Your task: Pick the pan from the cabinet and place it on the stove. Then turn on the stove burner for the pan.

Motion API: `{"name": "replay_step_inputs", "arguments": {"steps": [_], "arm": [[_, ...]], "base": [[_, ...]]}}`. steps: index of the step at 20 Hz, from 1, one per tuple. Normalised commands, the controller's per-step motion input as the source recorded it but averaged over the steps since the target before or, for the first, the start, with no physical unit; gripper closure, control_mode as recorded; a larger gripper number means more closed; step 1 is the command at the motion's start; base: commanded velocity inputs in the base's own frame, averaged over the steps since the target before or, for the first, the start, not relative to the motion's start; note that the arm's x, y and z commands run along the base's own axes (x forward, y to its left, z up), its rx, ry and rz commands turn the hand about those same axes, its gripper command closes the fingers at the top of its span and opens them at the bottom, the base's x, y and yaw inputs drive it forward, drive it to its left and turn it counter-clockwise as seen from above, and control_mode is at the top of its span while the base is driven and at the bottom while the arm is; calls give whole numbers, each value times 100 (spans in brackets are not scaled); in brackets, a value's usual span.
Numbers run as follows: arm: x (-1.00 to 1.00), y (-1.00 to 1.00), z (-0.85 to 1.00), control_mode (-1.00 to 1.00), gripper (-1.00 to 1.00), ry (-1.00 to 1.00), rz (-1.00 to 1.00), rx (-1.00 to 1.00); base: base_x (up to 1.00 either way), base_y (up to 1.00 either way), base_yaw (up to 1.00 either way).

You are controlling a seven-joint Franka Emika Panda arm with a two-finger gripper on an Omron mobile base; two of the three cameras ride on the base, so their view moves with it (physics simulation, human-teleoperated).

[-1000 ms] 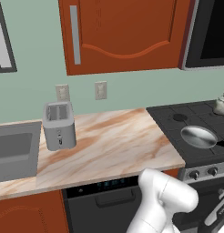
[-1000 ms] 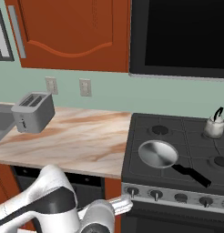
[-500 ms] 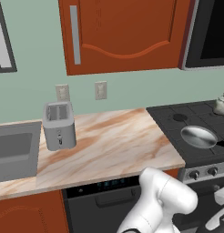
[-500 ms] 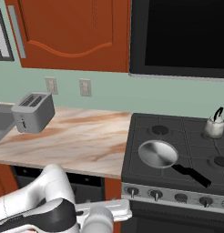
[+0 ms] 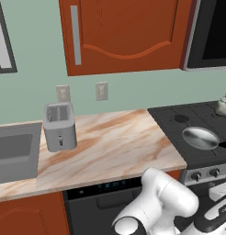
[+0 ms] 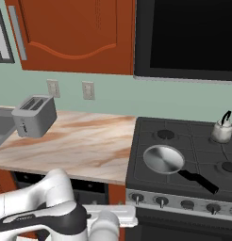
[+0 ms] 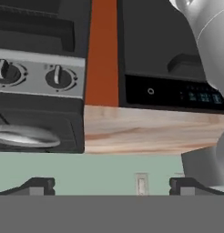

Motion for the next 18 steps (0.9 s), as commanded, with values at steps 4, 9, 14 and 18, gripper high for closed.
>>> {"name": "replay_step_inputs", "arguments": {"steps": [4,9,14,18], "arm": [[7,-19,-39,-100,-100,-2,-6,6],[6,-19,-31,-100,-100,-1,-7,1],[16,-9,-16,-100,-100,-6,-3,0],[19,-3,-14,-100,-100,-13,0,0]], "base": [[0,0,0],[0,0,0],[0,0,0],[0,0,0]]}}
